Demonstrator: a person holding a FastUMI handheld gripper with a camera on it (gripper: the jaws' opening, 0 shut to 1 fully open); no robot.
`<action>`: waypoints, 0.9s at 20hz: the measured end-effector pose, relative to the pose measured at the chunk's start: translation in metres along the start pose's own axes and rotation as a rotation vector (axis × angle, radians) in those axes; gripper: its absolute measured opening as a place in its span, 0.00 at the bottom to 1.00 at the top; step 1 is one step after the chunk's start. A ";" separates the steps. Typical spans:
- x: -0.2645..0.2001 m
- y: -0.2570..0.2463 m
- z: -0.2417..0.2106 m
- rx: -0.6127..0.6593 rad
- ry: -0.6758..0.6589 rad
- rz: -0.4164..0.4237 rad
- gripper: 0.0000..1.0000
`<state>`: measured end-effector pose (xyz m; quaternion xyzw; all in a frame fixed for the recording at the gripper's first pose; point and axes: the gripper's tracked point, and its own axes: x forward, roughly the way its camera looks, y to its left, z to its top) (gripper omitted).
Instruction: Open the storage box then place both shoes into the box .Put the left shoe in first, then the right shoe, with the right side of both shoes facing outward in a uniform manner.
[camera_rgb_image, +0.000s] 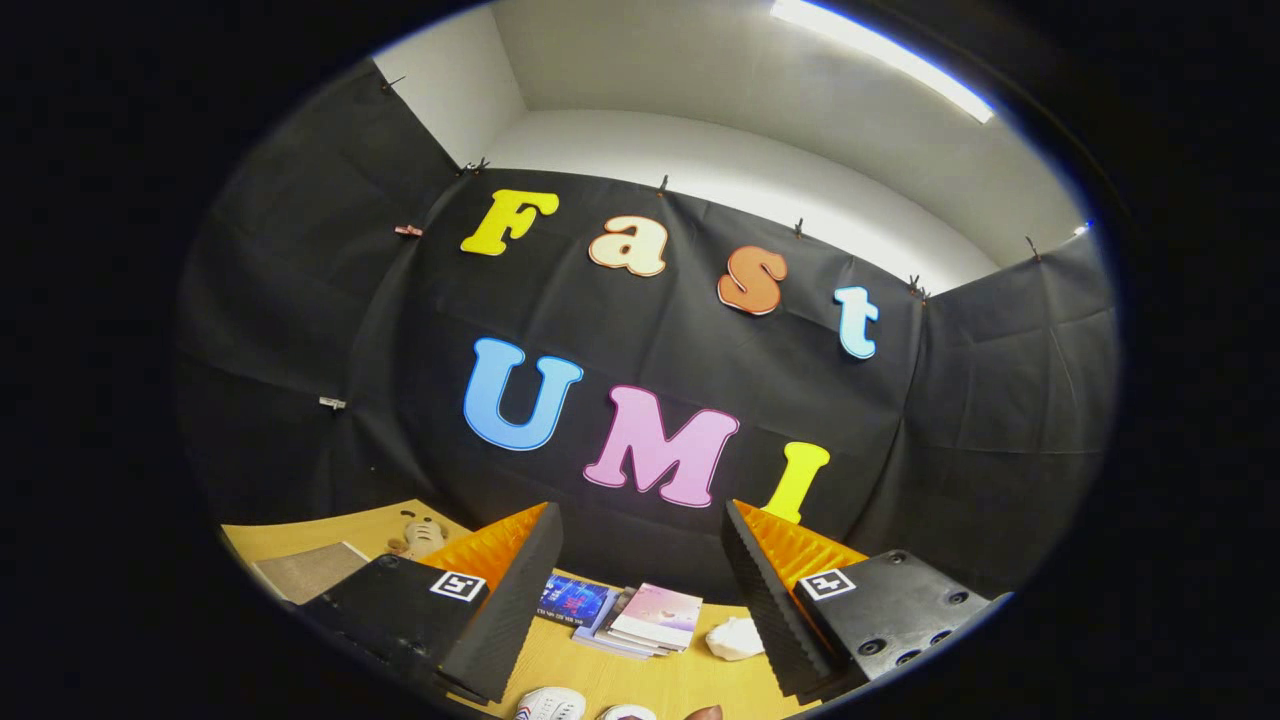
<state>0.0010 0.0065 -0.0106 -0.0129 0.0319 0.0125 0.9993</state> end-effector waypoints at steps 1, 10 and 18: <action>-0.001 0.005 -0.004 0.025 0.011 0.046 0.97; 0.012 0.112 -0.094 0.314 0.230 0.550 0.98; -0.034 0.221 -0.186 0.764 0.573 1.131 0.99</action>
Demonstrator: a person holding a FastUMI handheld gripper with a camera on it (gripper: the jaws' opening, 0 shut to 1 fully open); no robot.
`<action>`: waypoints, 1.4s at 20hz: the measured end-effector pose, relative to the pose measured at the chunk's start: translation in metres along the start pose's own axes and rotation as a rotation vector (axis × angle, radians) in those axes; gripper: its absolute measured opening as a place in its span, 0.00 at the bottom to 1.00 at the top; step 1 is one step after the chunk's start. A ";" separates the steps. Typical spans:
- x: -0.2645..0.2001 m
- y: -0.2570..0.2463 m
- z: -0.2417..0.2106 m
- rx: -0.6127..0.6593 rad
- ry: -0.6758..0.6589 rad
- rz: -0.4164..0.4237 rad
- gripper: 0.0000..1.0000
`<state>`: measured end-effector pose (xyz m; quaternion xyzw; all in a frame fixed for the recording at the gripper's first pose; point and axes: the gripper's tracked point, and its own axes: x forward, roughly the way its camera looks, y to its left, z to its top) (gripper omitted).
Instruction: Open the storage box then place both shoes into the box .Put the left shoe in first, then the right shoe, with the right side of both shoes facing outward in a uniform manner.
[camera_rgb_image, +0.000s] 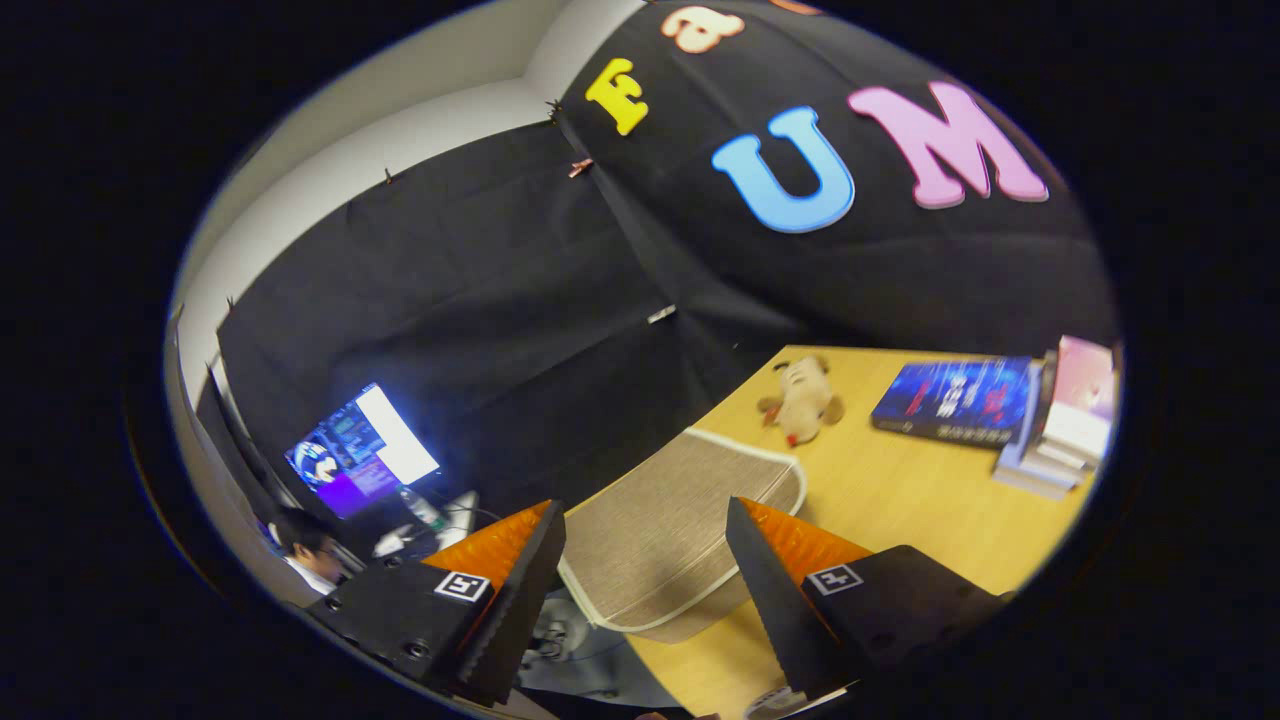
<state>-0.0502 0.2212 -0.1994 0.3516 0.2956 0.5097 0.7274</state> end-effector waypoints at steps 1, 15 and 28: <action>0.007 -0.010 -0.014 0.053 0.034 0.039 0.98; 0.058 -0.065 -0.100 0.695 0.177 0.378 0.98; 0.058 -0.041 -0.089 0.862 0.108 0.498 0.05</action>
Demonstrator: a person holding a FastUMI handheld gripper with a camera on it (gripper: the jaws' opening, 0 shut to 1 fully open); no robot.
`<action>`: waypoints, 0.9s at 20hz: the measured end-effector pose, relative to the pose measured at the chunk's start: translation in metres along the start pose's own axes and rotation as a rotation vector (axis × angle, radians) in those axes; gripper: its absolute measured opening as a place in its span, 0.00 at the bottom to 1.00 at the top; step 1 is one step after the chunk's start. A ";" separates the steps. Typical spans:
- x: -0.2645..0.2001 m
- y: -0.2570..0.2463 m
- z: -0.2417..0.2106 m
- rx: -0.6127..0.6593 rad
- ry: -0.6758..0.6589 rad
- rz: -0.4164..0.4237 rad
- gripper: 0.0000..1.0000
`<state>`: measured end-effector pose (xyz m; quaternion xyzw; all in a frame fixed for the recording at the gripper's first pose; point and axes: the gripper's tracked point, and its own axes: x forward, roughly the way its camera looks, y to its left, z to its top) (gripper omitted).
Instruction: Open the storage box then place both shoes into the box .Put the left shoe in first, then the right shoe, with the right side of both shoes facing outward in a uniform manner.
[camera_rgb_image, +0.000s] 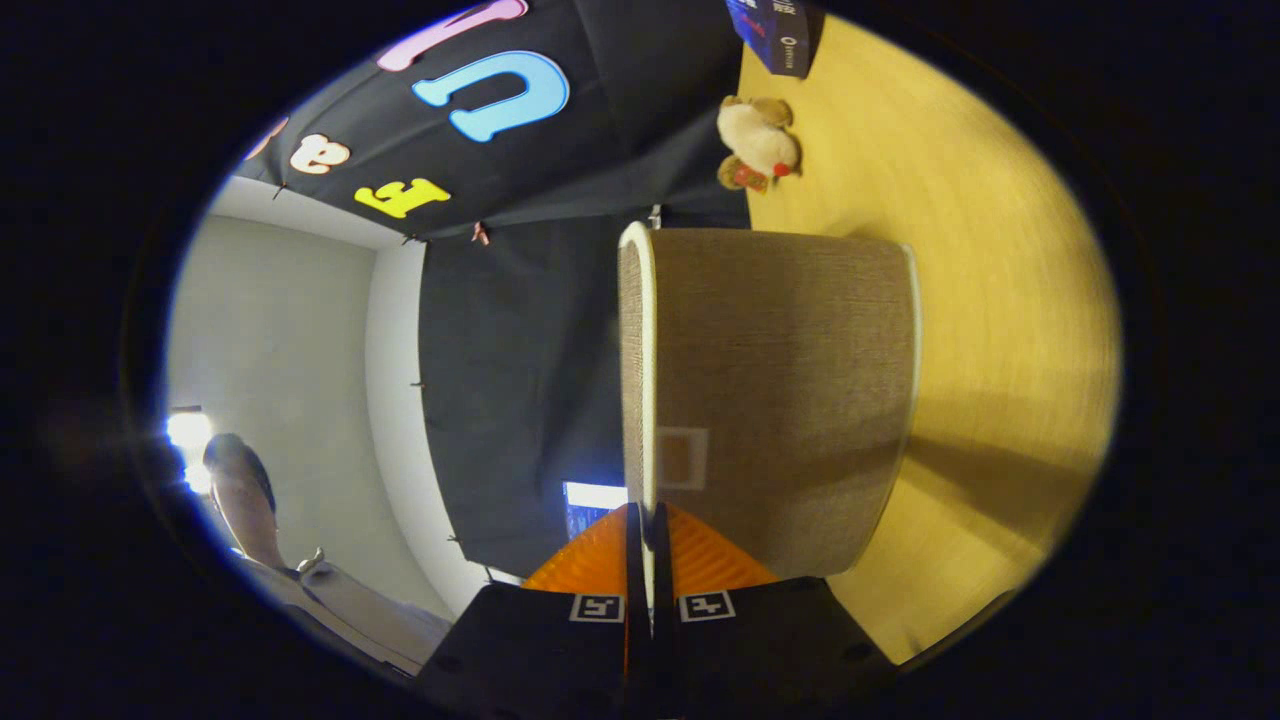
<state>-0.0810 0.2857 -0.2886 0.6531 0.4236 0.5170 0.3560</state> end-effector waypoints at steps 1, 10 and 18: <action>0.004 0.006 0.003 -0.022 -0.010 -0.002 0.05; 0.072 0.106 0.018 -0.292 -0.082 -0.089 0.07; 0.171 0.149 0.015 -0.473 -0.058 -0.264 0.08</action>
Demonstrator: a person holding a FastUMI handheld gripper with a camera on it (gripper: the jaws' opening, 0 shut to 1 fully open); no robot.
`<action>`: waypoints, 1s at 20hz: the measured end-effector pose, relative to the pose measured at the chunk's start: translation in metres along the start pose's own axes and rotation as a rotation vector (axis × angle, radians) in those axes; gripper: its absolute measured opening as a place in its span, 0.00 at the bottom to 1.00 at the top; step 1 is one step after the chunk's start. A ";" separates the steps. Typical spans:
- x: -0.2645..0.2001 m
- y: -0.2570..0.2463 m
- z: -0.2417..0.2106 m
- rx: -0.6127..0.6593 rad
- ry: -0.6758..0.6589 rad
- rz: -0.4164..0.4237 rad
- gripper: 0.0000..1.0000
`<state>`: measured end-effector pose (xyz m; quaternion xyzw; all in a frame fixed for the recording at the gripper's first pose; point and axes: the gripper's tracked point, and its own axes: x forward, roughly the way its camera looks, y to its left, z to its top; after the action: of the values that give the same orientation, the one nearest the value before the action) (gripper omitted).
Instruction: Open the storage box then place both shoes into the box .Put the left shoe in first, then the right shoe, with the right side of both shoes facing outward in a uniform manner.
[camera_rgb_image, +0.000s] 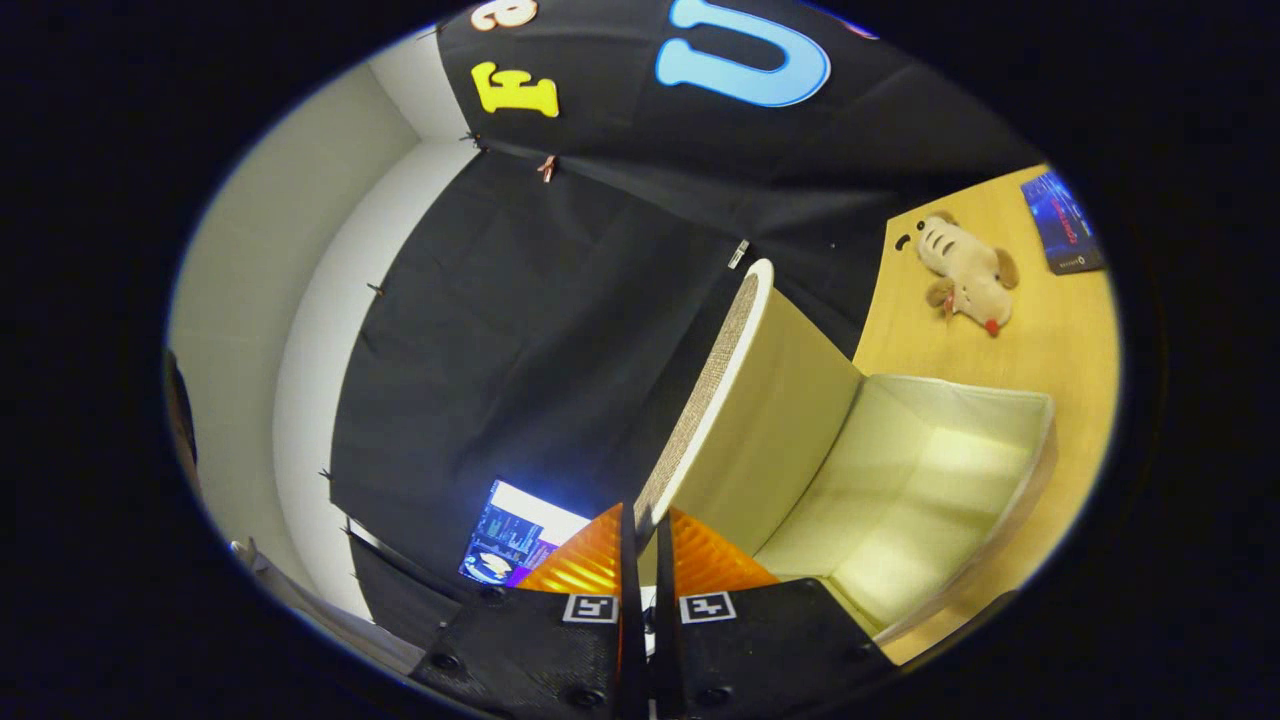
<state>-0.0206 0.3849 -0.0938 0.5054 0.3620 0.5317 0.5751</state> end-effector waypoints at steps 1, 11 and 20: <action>0.012 0.004 -0.001 0.003 0.006 -0.016 0.08; 0.080 -0.024 -0.027 -0.204 0.059 -0.247 0.72; 0.001 -0.086 -0.027 -0.403 0.055 -0.536 0.98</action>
<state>-0.0248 0.3974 -0.1834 0.2535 0.3850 0.4360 0.7729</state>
